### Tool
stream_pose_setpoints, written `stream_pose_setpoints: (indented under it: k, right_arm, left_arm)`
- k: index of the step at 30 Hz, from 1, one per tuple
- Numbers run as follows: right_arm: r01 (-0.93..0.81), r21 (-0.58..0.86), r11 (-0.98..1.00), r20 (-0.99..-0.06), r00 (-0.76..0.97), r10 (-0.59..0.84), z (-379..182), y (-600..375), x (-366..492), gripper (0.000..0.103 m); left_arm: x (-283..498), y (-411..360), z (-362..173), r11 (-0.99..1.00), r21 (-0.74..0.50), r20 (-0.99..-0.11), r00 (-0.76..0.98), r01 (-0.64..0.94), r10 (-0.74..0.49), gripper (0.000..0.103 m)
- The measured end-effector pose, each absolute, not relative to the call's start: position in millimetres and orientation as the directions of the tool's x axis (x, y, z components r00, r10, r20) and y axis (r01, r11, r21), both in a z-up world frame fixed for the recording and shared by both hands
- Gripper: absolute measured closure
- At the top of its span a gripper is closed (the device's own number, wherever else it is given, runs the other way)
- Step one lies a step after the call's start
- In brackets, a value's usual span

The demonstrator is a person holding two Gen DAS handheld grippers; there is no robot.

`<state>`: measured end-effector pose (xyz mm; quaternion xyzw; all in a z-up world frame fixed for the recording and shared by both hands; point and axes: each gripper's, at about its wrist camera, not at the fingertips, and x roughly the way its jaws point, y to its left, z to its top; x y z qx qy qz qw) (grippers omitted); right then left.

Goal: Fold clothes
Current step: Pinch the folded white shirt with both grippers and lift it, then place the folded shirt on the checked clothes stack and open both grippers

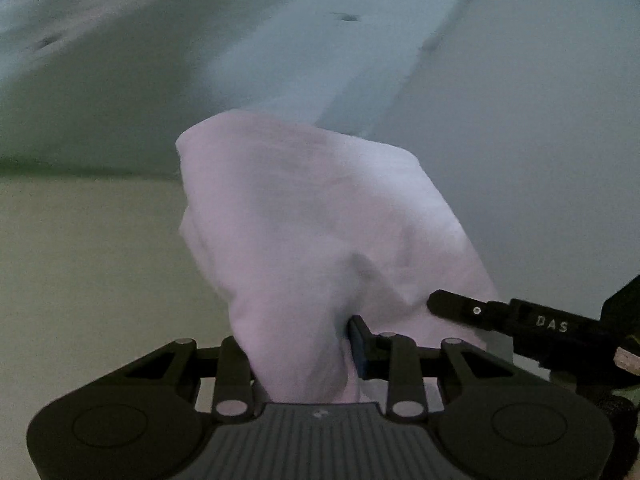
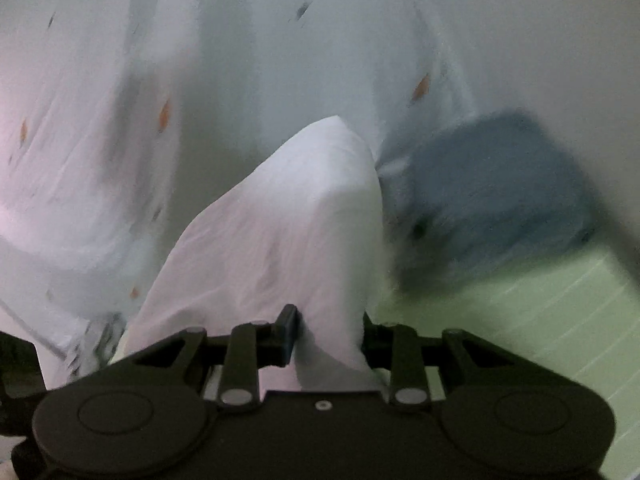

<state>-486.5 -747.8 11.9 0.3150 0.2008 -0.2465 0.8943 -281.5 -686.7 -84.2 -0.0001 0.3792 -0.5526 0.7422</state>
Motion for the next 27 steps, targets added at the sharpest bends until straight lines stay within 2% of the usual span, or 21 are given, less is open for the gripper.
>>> stream_pose_setpoints:
  k: [6,10,11,12,13,14,15,17,18,20,22,27]
  right_arm:
    - [0.602,0.366,0.71,-0.456,0.781,-0.427,50,-852,-508,0.073]
    - [0.618,0.314,0.721,-0.449,0.766,-0.461,56,-926,-491,0.07]
    - [0.627,0.313,0.714,-0.457,0.758,-0.465,50,-944,-483,0.064]
    - [0.644,0.309,0.7,-0.47,0.743,-0.476,40,-963,-472,0.059]
    - [0.661,0.3,0.688,-0.481,0.727,-0.49,29,-982,-461,0.042]
    - [0.682,0.274,0.678,-0.492,0.705,-0.51,11,-996,-449,0.019]
    - [0.705,0.242,0.667,-0.52,0.674,-0.525,-12,-1008,-435,0.014]
    - [0.751,0.178,0.636,-0.626,0.585,-0.516,-58,-1026,-406,0.017]
    - [0.768,0.144,0.624,-0.674,0.537,-0.507,-78,-1030,-393,0.017]
    - [0.766,0.08,0.638,-0.623,0.538,-0.568,-90,-1014,-386,0.001]
    - [0.761,0.039,0.647,-0.583,0.543,-0.604,-92,-1000,-385,0.001]
    - [0.773,0.055,0.633,-0.587,0.538,-0.605,-92,-975,-392,0.0]
  left_arm:
    - [-278,-809,-65,0.296,-0.41,-0.5,0.058,0.863,-0.864,0.069]
    - [-252,-877,-69,0.285,-0.367,-0.506,0.067,0.885,-0.86,0.066]
    - [-246,-895,-78,0.295,-0.344,-0.515,0.083,0.892,-0.853,0.059]
    - [-240,-912,-90,0.318,-0.318,-0.528,0.112,0.893,-0.842,0.045]
    - [-230,-931,-108,0.362,-0.286,-0.554,0.155,0.887,-0.818,0.037]
    - [-221,-946,-129,0.423,-0.244,-0.599,0.208,0.873,-0.773,0.023]
    - [-214,-960,-150,0.487,-0.194,-0.652,0.259,0.852,-0.713,0.022]
    - [-200,-973,-183,0.542,-0.18,-0.707,0.275,0.821,-0.652,0.02]
    - [-194,-973,-193,0.55,-0.202,-0.716,0.261,0.81,-0.647,0.012]
    - [-187,-959,-198,0.555,-0.254,-0.704,0.242,0.792,-0.668,0.005]
    - [-189,-949,-198,0.543,-0.242,-0.704,0.24,0.804,-0.669,0.005]
    - [-211,-951,-189,0.547,-0.159,-0.699,0.297,0.822,-0.65,0.005]
